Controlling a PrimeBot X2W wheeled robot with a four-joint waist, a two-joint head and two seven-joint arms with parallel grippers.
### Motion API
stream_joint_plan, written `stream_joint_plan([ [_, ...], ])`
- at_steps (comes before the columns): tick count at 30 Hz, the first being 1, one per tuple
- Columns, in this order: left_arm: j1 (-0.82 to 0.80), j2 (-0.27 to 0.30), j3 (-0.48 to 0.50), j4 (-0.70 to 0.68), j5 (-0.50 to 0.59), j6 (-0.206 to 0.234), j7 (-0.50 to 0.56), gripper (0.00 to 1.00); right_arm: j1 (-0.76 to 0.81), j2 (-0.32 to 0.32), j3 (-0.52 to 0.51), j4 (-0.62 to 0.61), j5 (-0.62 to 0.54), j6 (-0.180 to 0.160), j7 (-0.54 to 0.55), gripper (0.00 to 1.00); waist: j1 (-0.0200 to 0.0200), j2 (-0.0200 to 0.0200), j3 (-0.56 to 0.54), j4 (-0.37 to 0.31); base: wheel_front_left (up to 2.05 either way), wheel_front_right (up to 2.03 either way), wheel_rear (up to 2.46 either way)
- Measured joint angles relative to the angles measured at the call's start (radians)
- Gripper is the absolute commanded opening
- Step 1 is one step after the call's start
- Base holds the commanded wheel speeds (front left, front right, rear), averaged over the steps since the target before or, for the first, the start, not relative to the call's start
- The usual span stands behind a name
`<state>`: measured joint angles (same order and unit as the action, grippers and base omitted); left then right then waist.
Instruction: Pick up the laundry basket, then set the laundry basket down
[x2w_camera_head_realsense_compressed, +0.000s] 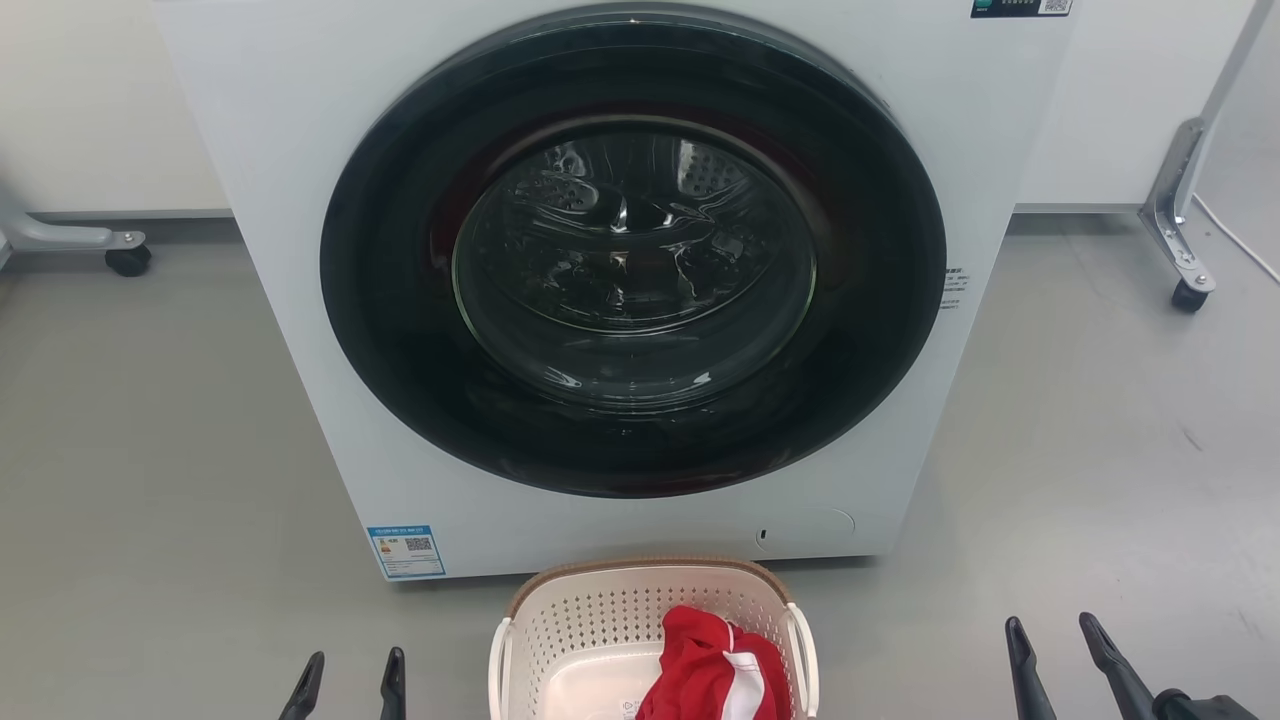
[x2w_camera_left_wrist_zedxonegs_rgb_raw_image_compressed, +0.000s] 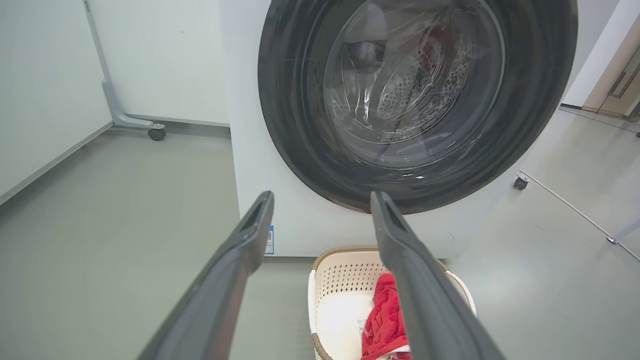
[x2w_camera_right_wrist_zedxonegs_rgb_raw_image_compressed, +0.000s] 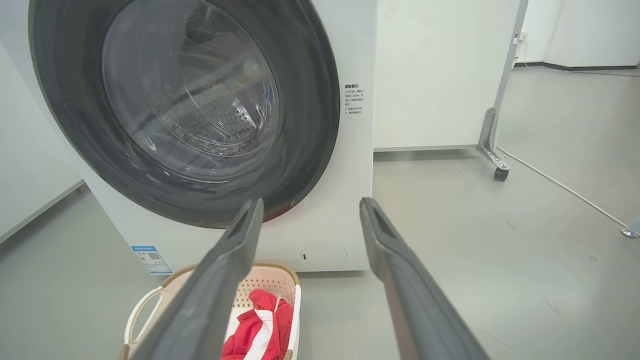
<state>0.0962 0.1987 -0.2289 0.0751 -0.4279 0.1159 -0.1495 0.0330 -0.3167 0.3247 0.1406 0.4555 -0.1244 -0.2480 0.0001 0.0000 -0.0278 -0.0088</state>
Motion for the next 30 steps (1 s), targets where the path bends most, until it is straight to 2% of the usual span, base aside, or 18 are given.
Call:
stream_joint_plan([
  [17,0.014,-0.005,0.008,-0.033,0.02,0.007,0.042,1.0,0.012,0.004,-0.026,-0.02,-0.011,0.0,0.019,1.0,0.0,0.0,0.002,0.002,0.0,0.0,0.0],
  [18,0.014,-0.004,0.008,-0.034,0.024,0.007,0.043,0.0,0.015,0.004,-0.027,-0.022,-0.013,0.0,0.019,0.0,0.0,0.0,0.002,0.003,0.0,0.0,0.0],
  [24,0.03,-0.02,-0.005,0.017,0.016,0.007,0.044,0.0,0.046,0.038,-0.011,0.03,-0.013,0.001,0.02,0.0,0.0,0.0001,0.002,0.003,0.0,0.0,0.0],
  [30,0.031,-0.029,0.015,0.026,-0.025,-0.003,0.06,0.0,0.042,0.049,-0.039,0.032,0.039,0.011,0.041,0.0,-0.0001,0.0,0.004,0.003,0.0,0.0,0.0],
])
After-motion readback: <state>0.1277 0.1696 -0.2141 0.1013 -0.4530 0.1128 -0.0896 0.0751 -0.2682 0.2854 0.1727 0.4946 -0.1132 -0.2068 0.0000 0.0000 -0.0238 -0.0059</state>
